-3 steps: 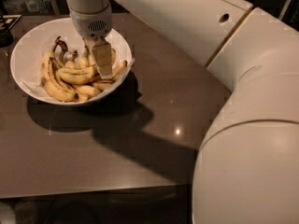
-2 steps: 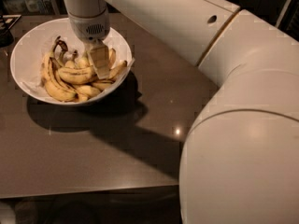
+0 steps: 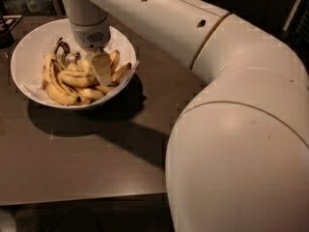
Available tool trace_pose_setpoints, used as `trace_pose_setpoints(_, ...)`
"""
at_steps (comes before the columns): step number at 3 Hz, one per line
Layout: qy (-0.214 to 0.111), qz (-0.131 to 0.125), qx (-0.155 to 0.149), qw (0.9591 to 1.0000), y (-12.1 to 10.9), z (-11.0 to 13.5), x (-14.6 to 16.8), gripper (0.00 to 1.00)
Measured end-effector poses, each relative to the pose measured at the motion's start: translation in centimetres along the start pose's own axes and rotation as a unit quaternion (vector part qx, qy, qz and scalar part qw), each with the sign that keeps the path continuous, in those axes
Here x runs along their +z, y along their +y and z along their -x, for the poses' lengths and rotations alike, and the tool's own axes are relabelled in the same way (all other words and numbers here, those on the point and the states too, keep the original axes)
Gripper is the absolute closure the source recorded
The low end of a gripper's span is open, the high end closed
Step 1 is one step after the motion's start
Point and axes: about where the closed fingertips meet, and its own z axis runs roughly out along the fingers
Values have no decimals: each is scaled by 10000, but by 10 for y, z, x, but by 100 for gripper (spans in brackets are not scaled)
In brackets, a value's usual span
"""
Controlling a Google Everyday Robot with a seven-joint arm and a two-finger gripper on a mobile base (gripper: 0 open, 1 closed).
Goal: Pick banana from white bowl
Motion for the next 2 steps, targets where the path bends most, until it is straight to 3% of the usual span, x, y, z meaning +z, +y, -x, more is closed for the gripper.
trace_pose_setpoints(1, -10, 101, 3, 9999, -1, 0, 8, 39)
trace_pose_setpoints(2, -10, 101, 3, 9999, -1, 0, 8, 57)
